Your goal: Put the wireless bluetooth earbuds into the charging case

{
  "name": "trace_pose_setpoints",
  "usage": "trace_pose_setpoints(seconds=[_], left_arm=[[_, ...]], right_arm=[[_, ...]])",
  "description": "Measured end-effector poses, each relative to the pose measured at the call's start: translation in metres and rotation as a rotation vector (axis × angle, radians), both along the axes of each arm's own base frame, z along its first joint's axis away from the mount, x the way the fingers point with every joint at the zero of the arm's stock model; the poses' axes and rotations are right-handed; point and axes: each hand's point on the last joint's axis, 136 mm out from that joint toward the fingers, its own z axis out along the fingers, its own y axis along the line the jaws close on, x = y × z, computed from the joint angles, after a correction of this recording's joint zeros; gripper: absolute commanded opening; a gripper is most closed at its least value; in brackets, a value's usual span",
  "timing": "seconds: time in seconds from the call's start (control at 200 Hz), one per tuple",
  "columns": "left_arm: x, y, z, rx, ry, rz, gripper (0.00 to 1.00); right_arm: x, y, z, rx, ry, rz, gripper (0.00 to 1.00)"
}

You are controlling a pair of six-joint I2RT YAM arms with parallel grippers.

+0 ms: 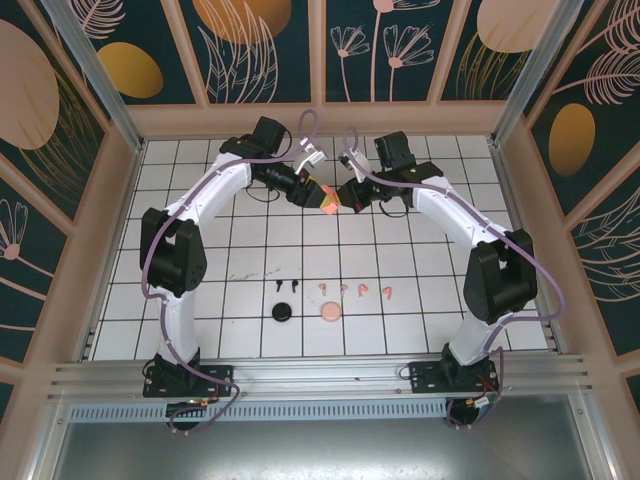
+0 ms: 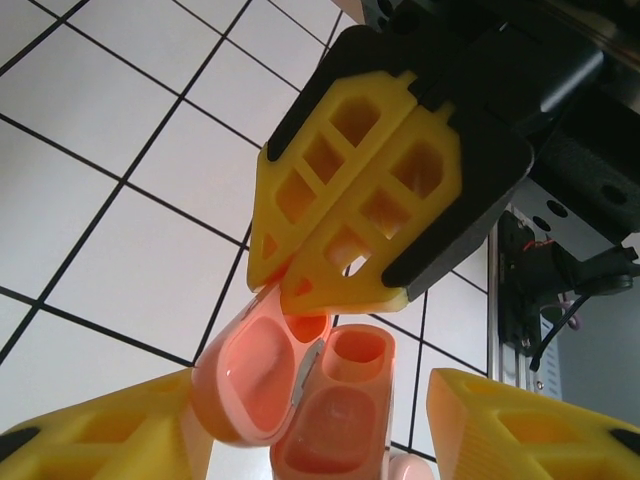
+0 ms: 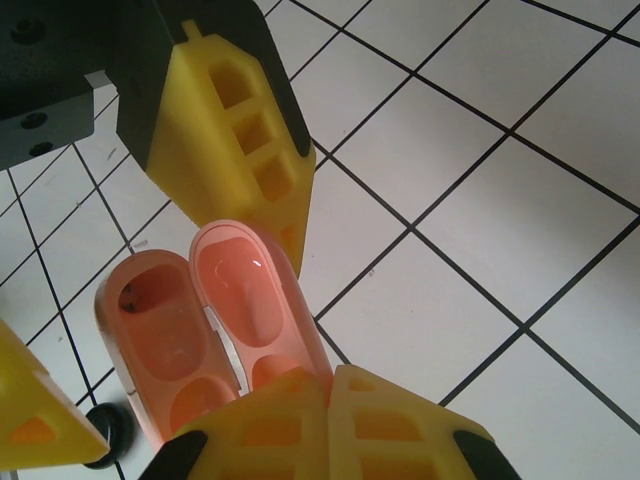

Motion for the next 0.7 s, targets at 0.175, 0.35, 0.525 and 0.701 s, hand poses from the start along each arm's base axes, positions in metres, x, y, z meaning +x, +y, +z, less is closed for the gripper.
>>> trace_pose_setpoints(seconds=[0.175,0.35,0.525,0.701], left_arm=[[-0.003,0.001,-0.002,0.007,0.005,-0.011,0.58],[-0.008,0.002,-0.002,0.004,0.017,-0.027,0.52],[-0.012,0.002,-0.001,-0.001,0.028,-0.035,0.46],[-0.012,0.002,-0.002,0.001,0.029,-0.036,0.37]], right_arm=[[-0.001,0.0,-0.001,-0.004,0.006,0.001,0.0],[0.002,0.0,0.002,-0.008,-0.003,-0.006,0.0],[0.003,0.0,-0.001,-0.012,0.005,-0.006,0.0],[0.002,0.0,-0.001,-0.013,0.009,-0.005,0.0]])
